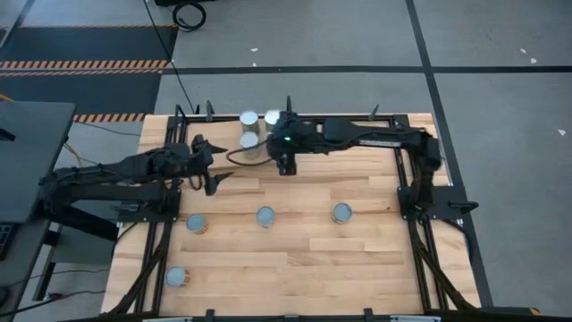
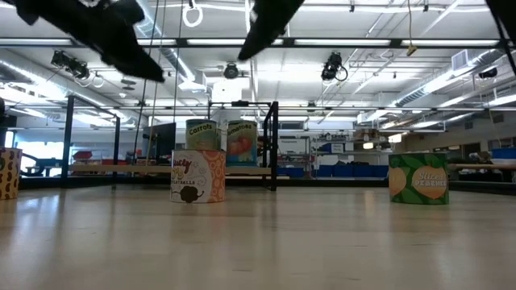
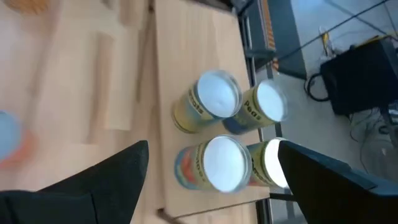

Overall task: Pick and place cans onto a shelf
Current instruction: Adjust the canned goods on the shelf

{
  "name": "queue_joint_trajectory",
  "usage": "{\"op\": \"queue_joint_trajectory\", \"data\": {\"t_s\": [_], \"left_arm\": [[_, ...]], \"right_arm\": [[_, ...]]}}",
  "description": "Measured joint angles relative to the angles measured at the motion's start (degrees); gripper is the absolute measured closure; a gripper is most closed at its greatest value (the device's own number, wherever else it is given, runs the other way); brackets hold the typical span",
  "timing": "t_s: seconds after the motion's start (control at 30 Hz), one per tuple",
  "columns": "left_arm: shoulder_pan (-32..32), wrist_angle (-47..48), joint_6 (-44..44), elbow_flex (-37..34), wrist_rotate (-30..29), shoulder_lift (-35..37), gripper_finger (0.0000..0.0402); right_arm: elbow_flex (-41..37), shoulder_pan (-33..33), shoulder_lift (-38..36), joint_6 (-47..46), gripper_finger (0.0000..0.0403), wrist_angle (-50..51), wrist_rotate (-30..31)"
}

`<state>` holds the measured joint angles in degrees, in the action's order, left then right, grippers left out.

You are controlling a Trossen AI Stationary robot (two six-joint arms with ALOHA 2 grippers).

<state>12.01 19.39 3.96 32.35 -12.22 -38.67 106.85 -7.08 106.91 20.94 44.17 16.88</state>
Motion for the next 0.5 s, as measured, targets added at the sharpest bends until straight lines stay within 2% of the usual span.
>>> {"op": "queue_joint_trajectory", "data": {"t_s": [0.1, 0.23, 0.37, 0.5], "left_arm": [[4.87, -4.07, -1.29, -1.52, 0.94, -1.46, 0.0040], [9.90, -7.34, -5.28, -1.45, 1.01, -5.50, 0.0080], [14.19, -7.76, -8.53, -1.50, -3.45, -10.36, 0.0139], [17.36, -8.72, -12.57, -1.50, -4.21, -14.38, 0.0213]], "right_arm": [[0.05, 1.70, -4.51, -2.89, 0.0037, 2.98, 0.00], [0.09, 3.60, -9.33, -6.94, 0.0037, 7.68, 0.39], [0.09, 5.01, -12.84, -10.08, 0.0037, 12.55, 4.13], [0.09, 5.58, -15.03, -13.48, 0.0037, 17.08, 8.47]]}}
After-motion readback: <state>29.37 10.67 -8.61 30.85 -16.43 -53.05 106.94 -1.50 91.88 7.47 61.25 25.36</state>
